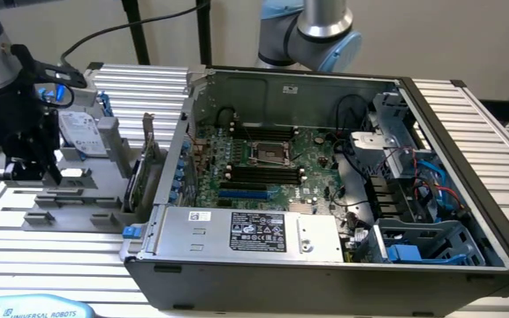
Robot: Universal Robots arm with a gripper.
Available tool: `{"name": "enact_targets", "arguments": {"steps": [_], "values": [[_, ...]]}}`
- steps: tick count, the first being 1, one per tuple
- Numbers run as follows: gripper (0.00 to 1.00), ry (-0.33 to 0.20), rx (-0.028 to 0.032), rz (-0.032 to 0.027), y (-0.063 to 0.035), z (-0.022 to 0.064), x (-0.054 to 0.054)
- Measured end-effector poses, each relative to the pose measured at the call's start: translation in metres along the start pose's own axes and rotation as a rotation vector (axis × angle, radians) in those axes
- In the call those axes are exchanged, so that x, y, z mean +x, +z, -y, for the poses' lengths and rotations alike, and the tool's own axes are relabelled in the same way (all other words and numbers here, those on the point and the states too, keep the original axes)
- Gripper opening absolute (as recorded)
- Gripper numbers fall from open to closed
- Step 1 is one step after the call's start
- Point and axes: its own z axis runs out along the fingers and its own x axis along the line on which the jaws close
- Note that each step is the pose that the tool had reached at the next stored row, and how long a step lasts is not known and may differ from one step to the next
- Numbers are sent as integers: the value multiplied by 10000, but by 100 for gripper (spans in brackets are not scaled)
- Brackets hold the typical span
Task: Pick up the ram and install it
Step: 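Pick up the ram and move it above insertion slot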
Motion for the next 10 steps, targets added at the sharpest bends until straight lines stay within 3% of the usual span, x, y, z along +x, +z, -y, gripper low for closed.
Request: {"name": "enact_targets", "arguments": {"steps": [5, 10], "values": [[13, 0, 0, 0, -230, 81, -1], [13, 0, -1, 0, -464, 218, 0]]}}
